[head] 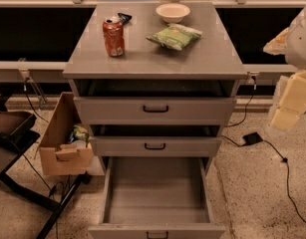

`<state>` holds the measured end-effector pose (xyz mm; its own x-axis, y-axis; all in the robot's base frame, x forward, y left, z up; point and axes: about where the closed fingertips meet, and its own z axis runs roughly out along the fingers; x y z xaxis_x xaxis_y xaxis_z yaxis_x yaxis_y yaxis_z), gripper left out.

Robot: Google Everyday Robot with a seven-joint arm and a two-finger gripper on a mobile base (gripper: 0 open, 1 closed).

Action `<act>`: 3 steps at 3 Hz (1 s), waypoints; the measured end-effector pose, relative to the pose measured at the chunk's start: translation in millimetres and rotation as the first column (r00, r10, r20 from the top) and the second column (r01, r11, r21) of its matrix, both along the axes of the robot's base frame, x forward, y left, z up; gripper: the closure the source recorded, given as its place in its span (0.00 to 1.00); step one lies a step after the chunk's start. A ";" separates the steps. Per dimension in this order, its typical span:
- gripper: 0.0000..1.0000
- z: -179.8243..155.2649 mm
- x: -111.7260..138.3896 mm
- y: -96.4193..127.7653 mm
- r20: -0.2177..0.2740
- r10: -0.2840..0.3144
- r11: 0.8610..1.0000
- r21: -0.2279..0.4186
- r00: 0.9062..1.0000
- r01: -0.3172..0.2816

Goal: Close bottom drawer

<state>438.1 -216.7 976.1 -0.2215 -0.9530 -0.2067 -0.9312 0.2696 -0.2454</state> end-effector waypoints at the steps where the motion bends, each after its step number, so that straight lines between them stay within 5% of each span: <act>1: 0.00 0.0 0.0 0.0 0.000 0.000 1.000 0.000 1.000 0.000; 2: 0.00 -20.6 -1.2 0.6 -0.034 -0.024 1.000 0.016 0.999 0.024; 3: 0.00 -115.3 -5.0 12.6 -0.174 -0.086 0.995 0.027 0.981 0.092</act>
Offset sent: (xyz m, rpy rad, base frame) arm -0.0060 0.0024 -0.0999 0.0770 0.1805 -0.1115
